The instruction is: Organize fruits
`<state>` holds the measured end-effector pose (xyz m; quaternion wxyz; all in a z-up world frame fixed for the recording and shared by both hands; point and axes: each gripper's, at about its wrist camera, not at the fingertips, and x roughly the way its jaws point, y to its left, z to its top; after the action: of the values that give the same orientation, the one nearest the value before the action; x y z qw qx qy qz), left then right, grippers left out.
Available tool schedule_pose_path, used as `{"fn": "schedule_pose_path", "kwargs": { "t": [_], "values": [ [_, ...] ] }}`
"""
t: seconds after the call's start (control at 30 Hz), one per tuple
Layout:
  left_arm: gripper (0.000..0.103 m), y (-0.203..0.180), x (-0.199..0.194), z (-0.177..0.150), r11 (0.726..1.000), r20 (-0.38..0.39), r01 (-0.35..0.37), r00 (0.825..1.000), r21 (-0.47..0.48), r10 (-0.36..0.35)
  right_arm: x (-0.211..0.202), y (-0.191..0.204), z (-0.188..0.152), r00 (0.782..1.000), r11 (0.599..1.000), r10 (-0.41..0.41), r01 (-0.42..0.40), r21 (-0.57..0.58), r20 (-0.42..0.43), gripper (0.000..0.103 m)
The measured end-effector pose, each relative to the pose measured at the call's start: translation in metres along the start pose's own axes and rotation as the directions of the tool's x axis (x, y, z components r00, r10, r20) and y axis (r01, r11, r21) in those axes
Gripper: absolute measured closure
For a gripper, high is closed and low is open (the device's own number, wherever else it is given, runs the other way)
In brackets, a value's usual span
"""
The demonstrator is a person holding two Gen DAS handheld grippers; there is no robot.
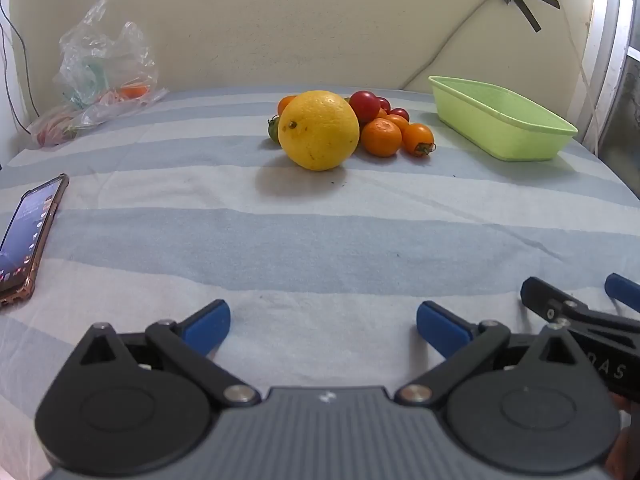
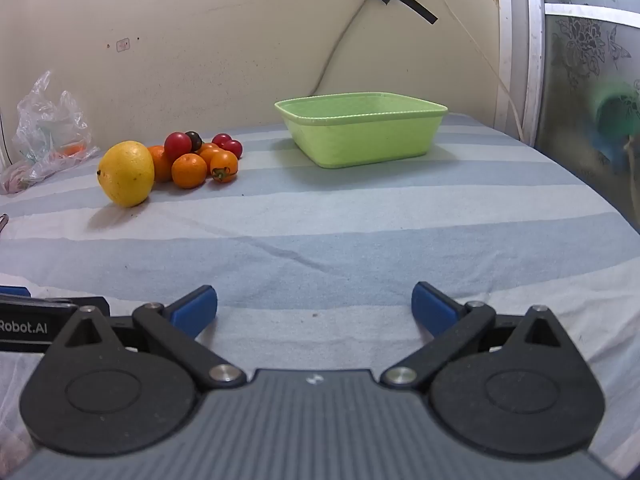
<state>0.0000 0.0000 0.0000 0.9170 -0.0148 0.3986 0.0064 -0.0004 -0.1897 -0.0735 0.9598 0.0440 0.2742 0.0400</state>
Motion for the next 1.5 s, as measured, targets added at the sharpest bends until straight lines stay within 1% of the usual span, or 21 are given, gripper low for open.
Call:
{"fn": "schedule_pose_path", "kwargs": {
  "t": [0.4,0.57,0.7,0.8,0.9,0.97,1.0,1.03,1.1,1.13,1.17,1.2,1.23,1.27,1.33,1.4,1.47,1.5],
  "values": [
    [0.000,-0.002,-0.001,0.001,1.000,0.011,-0.004,1.000,-0.009,0.004,0.000,0.002,0.001,1.000,1.000,-0.004,0.004,-0.007,-0.002,0.000],
    [0.000,-0.002,-0.004,-0.001,1.000,0.018,-0.003,1.000,0.019,0.003,0.000,0.002,0.001,1.000,1.000,-0.005,0.005,-0.008,-0.003,0.000],
    [0.000,-0.002,-0.007,-0.008,0.999,0.063,-0.005,0.998,0.038,0.002,0.000,0.001,0.001,1.000,1.000,-0.002,0.002,-0.006,-0.002,0.000],
    [0.000,-0.002,-0.009,-0.018,0.998,0.119,-0.005,0.993,0.056,-0.001,-0.003,0.004,0.001,1.000,1.000,-0.002,0.002,-0.007,-0.003,0.000],
    [0.000,0.001,-0.012,-0.021,0.997,0.130,0.019,0.991,0.071,-0.028,0.001,0.004,0.000,1.000,1.000,-0.003,0.003,-0.008,-0.003,0.000],
    [0.000,0.009,-0.015,-0.020,0.995,0.129,0.062,0.989,0.080,-0.072,0.000,0.002,0.001,1.000,1.000,0.000,0.000,-0.008,-0.004,0.000],
    [0.000,0.016,-0.017,-0.019,0.994,0.131,0.088,0.987,0.068,-0.096,0.000,0.002,0.001,1.000,1.000,0.001,-0.001,-0.009,-0.004,0.000],
    [0.000,0.024,-0.019,-0.016,0.994,0.141,0.095,0.985,0.045,-0.101,0.000,0.002,0.001,1.000,1.000,0.003,-0.004,-0.011,-0.005,0.000],
    [0.000,0.042,-0.027,-0.010,0.998,0.216,0.062,0.974,0.003,-0.061,-0.001,0.003,0.001,1.000,1.000,0.012,-0.012,-0.027,-0.009,0.000],
    [0.000,0.051,-0.031,-0.005,0.999,0.264,0.039,0.964,-0.009,-0.036,-0.001,0.002,0.002,0.999,0.999,0.030,-0.030,-0.036,-0.011,0.000],
    [0.000,0.059,-0.034,0.000,0.999,0.316,0.036,0.948,-0.014,-0.029,-0.002,0.004,0.004,0.998,0.997,0.054,-0.054,-0.049,-0.012,0.000],
    [0.000,0.068,-0.037,0.006,0.998,0.367,0.054,0.929,-0.016,-0.045,-0.002,0.005,0.007,0.997,0.995,0.072,-0.073,-0.064,-0.008,0.006],
    [0.000,0.078,-0.037,0.014,0.996,0.401,0.090,0.913,-0.017,-0.076,-0.002,0.009,0.011,0.996,0.992,0.094,-0.093,-0.085,0.000,0.012],
    [0.000,0.087,-0.034,0.024,0.991,0.406,0.131,0.907,-0.023,-0.111,-0.002,0.014,0.016,0.993,0.986,0.119,-0.117,-0.116,0.007,0.015],
    [0.000,0.102,-0.022,0.050,0.977,0.369,0.207,0.913,-0.056,-0.173,-0.001,0.029,0.027,0.984,0.966,0.175,-0.166,-0.196,0.029,0.027],
    [0.000,0.110,-0.005,0.071,0.963,0.340,0.258,0.915,-0.080,-0.217,0.004,0.049,0.037,0.971,0.933,0.233,-0.209,-0.295,0.050,0.032],
    [0.000,0.116,0.017,0.087,0.946,0.288,0.304,0.921,-0.110,-0.263,0.012,0.069,0.046,0.958,0.893,0.280,-0.235,-0.383,0.064,0.033],
    [0.000,0.120,0.023,0.090,0.930,0.280,0.345,0.912,-0.129,-0.299,0.017,0.078,0.050,0.953,0.876,0.297,-0.246,-0.415,0.063,0.034]
  ]
}}
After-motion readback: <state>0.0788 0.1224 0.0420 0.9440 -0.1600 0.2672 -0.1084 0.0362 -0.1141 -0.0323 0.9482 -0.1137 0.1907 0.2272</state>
